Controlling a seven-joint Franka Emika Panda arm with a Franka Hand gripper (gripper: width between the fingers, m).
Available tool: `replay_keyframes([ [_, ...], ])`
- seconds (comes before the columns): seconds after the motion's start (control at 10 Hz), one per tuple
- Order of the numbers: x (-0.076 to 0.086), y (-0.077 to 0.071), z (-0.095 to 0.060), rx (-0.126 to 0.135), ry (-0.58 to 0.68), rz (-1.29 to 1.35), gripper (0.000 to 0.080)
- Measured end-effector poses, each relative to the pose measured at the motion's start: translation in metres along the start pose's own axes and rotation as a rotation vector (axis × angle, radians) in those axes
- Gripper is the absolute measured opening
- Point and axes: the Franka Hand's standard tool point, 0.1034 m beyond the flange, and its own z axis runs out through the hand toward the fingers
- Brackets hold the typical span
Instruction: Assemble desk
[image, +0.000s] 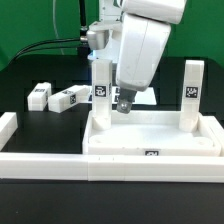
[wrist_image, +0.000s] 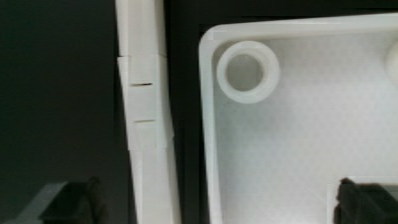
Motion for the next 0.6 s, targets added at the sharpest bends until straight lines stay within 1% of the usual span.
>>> replay_keyframes([
  [0.2, -0.001, 0.000, 0.001, 0.001, -0.001, 0.129, 0.0649],
  [0.3, -0.009, -0.002, 0.002, 0.012, 0.003, 0.324, 0.0649],
  [0.4, -0.024, -0.006, 0.006, 0.040, -0.020, 0.517, 0.0649],
  [0.5, -0.031, -0.007, 0.007, 0.043, -0.031, 0.573, 0.0649],
  [0.6, -0.030, -0.005, 0.007, 0.032, -0.023, 0.623, 0.0649],
])
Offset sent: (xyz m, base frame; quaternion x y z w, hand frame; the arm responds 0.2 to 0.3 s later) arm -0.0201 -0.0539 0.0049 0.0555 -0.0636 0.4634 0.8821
